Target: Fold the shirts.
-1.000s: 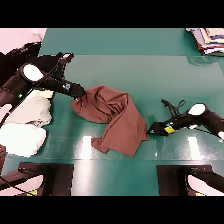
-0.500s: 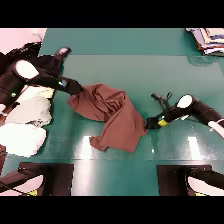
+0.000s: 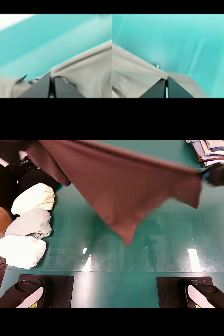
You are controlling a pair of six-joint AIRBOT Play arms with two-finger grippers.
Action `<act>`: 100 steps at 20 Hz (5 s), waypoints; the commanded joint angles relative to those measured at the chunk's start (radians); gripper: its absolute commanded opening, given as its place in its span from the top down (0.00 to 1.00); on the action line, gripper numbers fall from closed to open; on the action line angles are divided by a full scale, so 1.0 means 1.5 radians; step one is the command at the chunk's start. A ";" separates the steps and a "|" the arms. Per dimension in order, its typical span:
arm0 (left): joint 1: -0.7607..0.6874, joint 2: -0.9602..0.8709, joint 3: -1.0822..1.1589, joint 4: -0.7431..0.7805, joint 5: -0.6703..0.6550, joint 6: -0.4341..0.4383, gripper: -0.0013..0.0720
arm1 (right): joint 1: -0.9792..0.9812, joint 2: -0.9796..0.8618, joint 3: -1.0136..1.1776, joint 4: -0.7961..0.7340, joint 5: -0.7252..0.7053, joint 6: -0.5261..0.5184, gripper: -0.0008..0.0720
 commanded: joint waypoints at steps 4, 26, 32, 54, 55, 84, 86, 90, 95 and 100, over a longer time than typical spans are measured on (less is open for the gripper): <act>0.001 0.053 0.152 -0.003 -0.091 -0.001 0.95 | -0.059 0.068 0.211 -0.015 0.008 -0.004 0.97; 0.000 -0.147 -0.582 -0.012 0.023 -0.030 0.95 | 0.095 -0.370 0.007 -0.026 0.094 -0.010 0.97; 0.000 -0.144 -0.540 -0.024 -0.078 -0.030 0.39 | 0.078 -0.292 -0.067 -0.025 0.091 -0.010 0.97; 0.033 -0.596 -0.131 -0.105 -0.064 -0.034 0.39 | 0.101 -0.218 -0.083 -0.020 0.100 -0.009 0.97; 0.033 -0.596 -0.131 -0.112 -0.063 -0.031 0.39 | 0.101 -0.218 -0.083 -0.020 0.100 -0.009 0.97; 0.092 0.071 0.308 -0.079 0.036 -0.073 0.95 | -0.026 0.061 0.352 -0.077 0.051 -0.019 0.97; 0.092 0.071 0.317 -0.079 0.042 -0.074 0.95 | -0.047 0.071 0.355 -0.077 0.049 -0.019 0.97; 0.092 0.039 0.262 -0.051 0.034 -0.080 0.95 | -0.059 -0.016 0.453 -0.053 0.114 -0.019 0.97; 0.092 -0.105 0.129 0.019 -0.084 -0.106 0.95 | -0.040 -0.145 0.321 -0.007 0.145 -0.019 0.97; 0.092 -0.323 -0.013 0.014 -0.107 -0.104 0.95 | 0.010 -0.335 0.185 -0.007 0.092 -0.040 0.97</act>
